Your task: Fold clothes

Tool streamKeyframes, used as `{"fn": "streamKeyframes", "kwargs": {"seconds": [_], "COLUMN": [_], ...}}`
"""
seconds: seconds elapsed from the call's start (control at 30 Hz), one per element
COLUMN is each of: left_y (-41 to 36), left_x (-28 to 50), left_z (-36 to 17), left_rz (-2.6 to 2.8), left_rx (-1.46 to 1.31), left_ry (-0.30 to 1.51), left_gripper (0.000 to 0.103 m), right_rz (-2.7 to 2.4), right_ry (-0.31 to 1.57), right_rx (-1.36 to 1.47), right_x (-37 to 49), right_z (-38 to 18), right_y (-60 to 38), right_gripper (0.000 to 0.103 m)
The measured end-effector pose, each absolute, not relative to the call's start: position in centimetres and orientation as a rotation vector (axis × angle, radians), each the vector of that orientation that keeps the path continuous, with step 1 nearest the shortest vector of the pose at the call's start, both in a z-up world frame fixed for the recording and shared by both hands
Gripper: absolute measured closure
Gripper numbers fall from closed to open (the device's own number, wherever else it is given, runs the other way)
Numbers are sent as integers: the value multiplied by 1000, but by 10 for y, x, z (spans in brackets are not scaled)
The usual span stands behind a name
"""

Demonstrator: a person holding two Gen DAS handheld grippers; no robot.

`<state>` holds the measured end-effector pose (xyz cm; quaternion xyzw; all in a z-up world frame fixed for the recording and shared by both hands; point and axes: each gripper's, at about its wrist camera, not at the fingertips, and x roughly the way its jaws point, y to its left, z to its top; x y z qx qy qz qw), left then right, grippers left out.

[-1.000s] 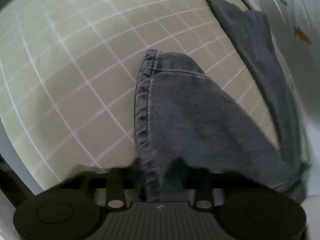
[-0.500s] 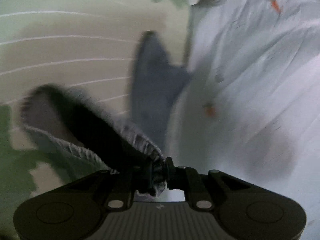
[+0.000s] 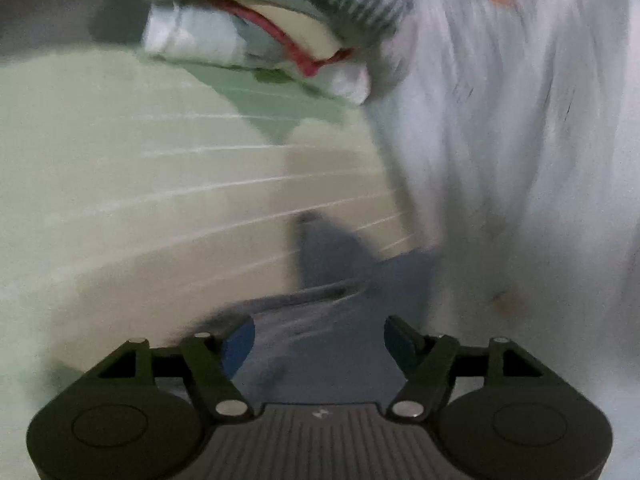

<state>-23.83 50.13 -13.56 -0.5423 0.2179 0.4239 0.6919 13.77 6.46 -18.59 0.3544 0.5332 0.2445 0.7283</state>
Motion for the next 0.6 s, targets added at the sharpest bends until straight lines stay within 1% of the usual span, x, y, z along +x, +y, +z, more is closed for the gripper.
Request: {"fn": "streamKeyframes", "kwargs": {"seconds": [0.03, 0.13, 0.27, 0.3, 0.33, 0.37, 0.4, 0.43, 0.47, 0.53, 0.6], "left_y": [492, 467, 451, 450, 450, 451, 452, 455, 459, 467, 474], "left_x": [-240, -244, -241, -240, -239, -237, -234, -230, -225, -214, -207], "left_z": [-140, -152, -165, -169, -172, -174, -174, -174, -169, -154, -134], "left_rz": [964, 966, 884, 874, 873, 877, 881, 885, 883, 874, 838], "left_rx": [-1140, -976, -982, -999, -1018, -1027, -1031, -1023, -1001, -945, -919], "left_ry": [552, 693, 728, 723, 714, 706, 700, 705, 706, 686, 616], "left_gripper": [30, 30, 30, 31, 34, 38, 57, 91, 102, 101, 101], "right_rz": [523, 511, 531, 532, 535, 537, 539, 539, 538, 529, 517], "right_ry": [1180, 1194, 1213, 1214, 1214, 1214, 1213, 1212, 1211, 1209, 1207], "right_rx": [752, 685, 602, 583, 563, 545, 537, 535, 536, 539, 545], "right_x": [138, 139, 139, 138, 138, 138, 138, 138, 138, 137, 135], "right_z": [-186, -185, -185, -185, -183, -181, -181, -180, -181, -181, -181], "right_y": [66, 76, 87, 92, 95, 97, 98, 98, 96, 93, 90], "right_gripper": [75, 68, 66, 65, 65, 65, 65, 65, 65, 66, 66]}}
